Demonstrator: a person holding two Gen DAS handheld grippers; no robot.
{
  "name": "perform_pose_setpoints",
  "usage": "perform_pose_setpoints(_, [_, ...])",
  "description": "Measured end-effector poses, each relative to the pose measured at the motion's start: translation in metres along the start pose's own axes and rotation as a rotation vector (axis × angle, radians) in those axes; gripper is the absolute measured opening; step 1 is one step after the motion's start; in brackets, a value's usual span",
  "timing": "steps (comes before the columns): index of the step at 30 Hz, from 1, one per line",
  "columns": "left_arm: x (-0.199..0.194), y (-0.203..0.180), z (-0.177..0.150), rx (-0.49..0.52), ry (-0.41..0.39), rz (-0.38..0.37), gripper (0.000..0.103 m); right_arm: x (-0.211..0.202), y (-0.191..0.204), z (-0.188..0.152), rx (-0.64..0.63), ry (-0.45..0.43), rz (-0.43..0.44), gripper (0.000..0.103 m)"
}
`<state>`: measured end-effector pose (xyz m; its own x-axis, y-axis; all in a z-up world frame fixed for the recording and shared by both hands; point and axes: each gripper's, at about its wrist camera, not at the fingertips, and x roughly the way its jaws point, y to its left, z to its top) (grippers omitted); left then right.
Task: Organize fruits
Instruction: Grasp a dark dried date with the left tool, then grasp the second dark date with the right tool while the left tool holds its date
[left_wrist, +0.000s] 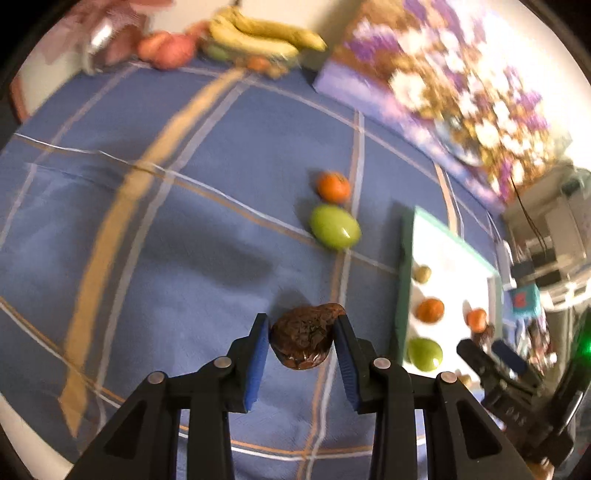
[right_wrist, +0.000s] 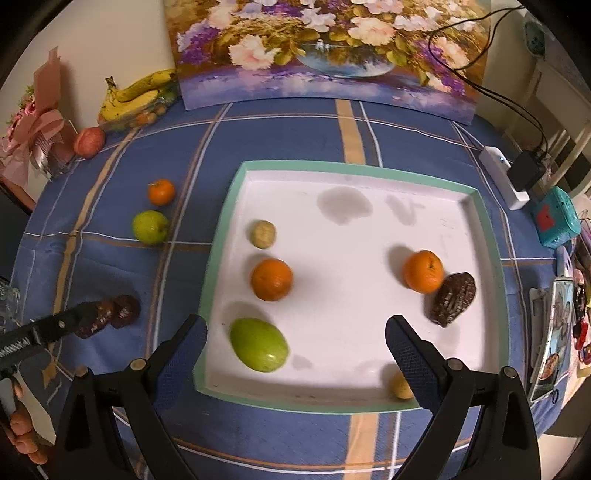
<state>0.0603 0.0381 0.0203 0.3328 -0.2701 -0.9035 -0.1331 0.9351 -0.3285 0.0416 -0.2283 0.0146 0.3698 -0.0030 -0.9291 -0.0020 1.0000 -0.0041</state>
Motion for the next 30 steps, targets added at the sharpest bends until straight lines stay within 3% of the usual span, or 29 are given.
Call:
perform_pose_setpoints(7, [-0.014,0.038,0.01,-0.125,-0.088,0.06,0.038,0.005,0.033,0.004,-0.051,-0.019,0.07,0.097])
perform_pose_setpoints(19, [-0.016,0.075,0.018,-0.217,-0.117,0.095,0.038,0.03,0.102,0.001,-0.187,0.012,0.133,0.097])
perform_pose_setpoints(23, [-0.013,0.081,0.02,-0.228,-0.115,0.103,0.038,0.036,0.122,-0.002,-0.23,0.023,0.145,0.083])
perform_pose_setpoints(30, [-0.004,0.088,0.022,-0.237,-0.101,0.116,0.038,0.048,0.15,-0.008,-0.292,0.046,0.169,0.079])
